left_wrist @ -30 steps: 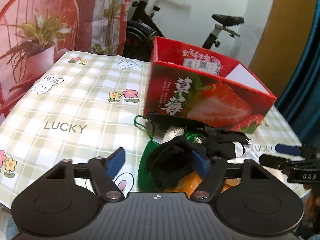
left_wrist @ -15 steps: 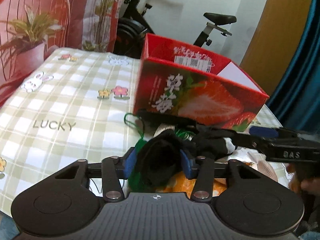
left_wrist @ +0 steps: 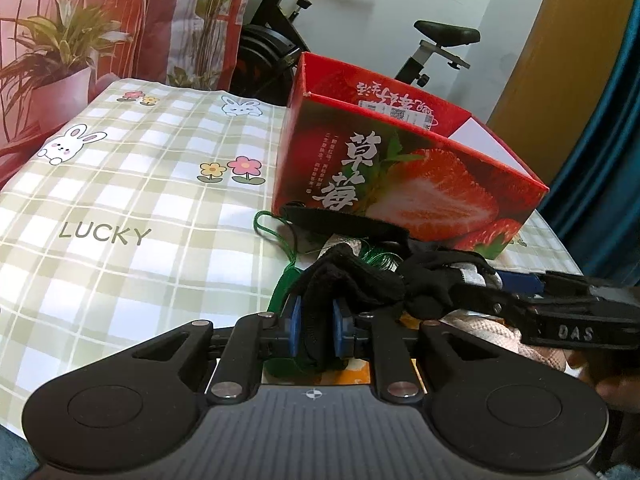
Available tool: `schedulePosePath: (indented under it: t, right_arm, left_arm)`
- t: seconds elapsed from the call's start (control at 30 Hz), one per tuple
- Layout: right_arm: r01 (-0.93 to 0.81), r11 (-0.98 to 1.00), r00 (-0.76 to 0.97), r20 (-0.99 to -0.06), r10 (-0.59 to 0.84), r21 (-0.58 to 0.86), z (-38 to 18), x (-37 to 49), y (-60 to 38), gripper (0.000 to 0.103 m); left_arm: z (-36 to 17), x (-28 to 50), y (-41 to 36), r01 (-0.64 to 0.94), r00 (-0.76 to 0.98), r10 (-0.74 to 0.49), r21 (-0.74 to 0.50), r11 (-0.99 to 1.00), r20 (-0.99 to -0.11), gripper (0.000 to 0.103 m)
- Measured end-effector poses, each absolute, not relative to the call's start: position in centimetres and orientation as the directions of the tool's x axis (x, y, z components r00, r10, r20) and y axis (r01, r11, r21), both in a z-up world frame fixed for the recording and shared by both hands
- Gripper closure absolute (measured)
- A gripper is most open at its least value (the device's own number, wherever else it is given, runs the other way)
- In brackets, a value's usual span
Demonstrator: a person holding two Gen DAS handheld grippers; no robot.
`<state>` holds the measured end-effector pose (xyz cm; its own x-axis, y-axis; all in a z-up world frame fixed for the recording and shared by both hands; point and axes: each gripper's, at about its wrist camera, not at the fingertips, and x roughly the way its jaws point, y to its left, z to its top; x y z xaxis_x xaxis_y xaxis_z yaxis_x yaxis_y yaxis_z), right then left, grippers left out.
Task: Organize soft objects
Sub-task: 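Close the left and right grippers on the black white-tipped gloves, then lift the black gloves with both grippers and carry them over the red box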
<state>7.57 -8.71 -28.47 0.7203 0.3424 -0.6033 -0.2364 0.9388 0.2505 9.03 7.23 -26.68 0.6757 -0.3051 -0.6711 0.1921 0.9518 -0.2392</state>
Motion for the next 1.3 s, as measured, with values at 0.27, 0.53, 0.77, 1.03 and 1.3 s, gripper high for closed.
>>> schedulePosePath:
  t: [0.27, 0.53, 0.77, 1.03, 1.3]
  right_arm:
    - [-0.193, 0.919, 0.713, -0.595, 0.372, 0.344, -28.9, 7.8, -10.0, 0.038]
    - [-0.153, 0.876, 0.697, -0.578, 0.423, 0.457, -30.0, 10.0, -10.7, 0.041]
    - [-0.206, 0.867, 0.695, -0.556, 0.456, 0.453, -29.7, 9.4, -10.0, 0.088]
    - [-0.238, 0.854, 0.722, -0.504, 0.474, 0.462, -28.2, 7.5, -10.3, 0.091]
    - [-0.262, 0.852, 0.778, -0.424, 0.464, 0.453, -25.3, 6.6, -11.3, 0.091]
  left_arm:
    - [-26.8, 9.1, 7.2, 0.194, 0.68, -0.301, -0.232, 0.953, -0.669, 0.085]
    - [-26.9, 9.1, 7.1, 0.193, 0.683, -0.297, -0.227, 0.955, -0.667, 0.085]
    - [-26.8, 9.0, 7.0, 0.199, 0.685, -0.305, -0.233, 0.952, -0.662, 0.085]
    - [-25.6, 8.6, 7.1, 0.214, 0.707, -0.323, -0.245, 0.946, -0.629, 0.086]
    - [-22.0, 8.3, 6.7, 0.254, 0.765, -0.339, -0.227, 0.94, -0.548, 0.086]
